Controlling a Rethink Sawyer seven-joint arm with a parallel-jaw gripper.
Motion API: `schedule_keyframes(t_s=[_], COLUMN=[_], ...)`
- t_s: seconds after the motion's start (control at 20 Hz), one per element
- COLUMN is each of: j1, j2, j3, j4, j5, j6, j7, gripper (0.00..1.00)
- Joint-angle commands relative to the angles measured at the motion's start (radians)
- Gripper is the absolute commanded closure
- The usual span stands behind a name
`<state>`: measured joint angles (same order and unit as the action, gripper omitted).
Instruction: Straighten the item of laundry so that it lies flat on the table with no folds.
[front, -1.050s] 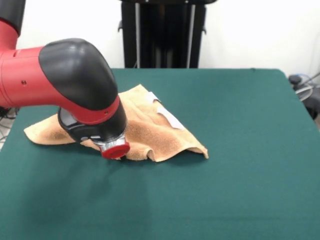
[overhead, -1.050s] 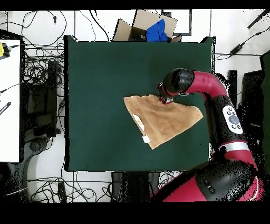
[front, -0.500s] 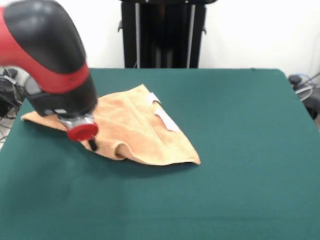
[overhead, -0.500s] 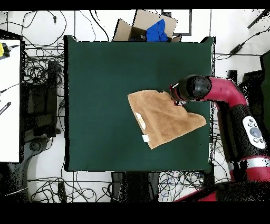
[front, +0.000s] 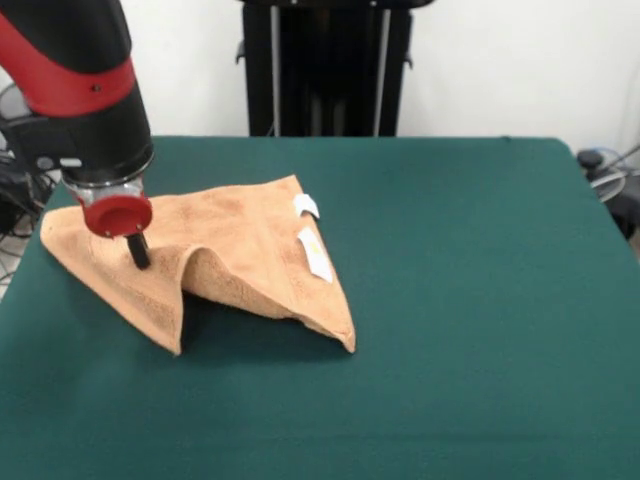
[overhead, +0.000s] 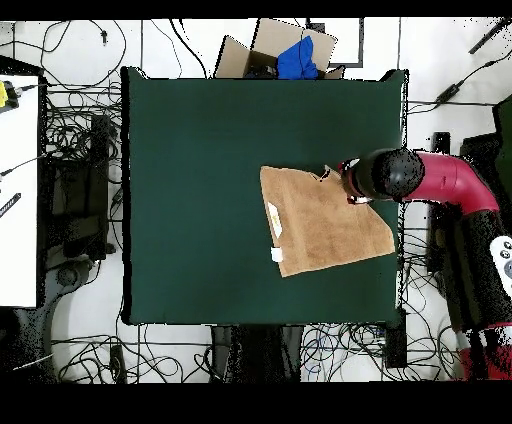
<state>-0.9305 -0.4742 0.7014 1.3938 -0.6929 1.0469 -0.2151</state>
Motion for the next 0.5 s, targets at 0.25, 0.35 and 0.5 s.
schedule_keyframes(t_s=[0.25, 0.35, 0.5], j1=[0.041, 0.039, 0.045], j2=[0.009, -0.002, 0.015], j3=[-0.044, -0.046, -0.062], j4=[0.097, 0.109, 0.097], j5=[-0.021, -0.027, -0.036], j6=[-0.102, -0.134, -0.138], j7=[0.15, 0.169, 0.176], gripper=[1.0, 1.0, 1.0])
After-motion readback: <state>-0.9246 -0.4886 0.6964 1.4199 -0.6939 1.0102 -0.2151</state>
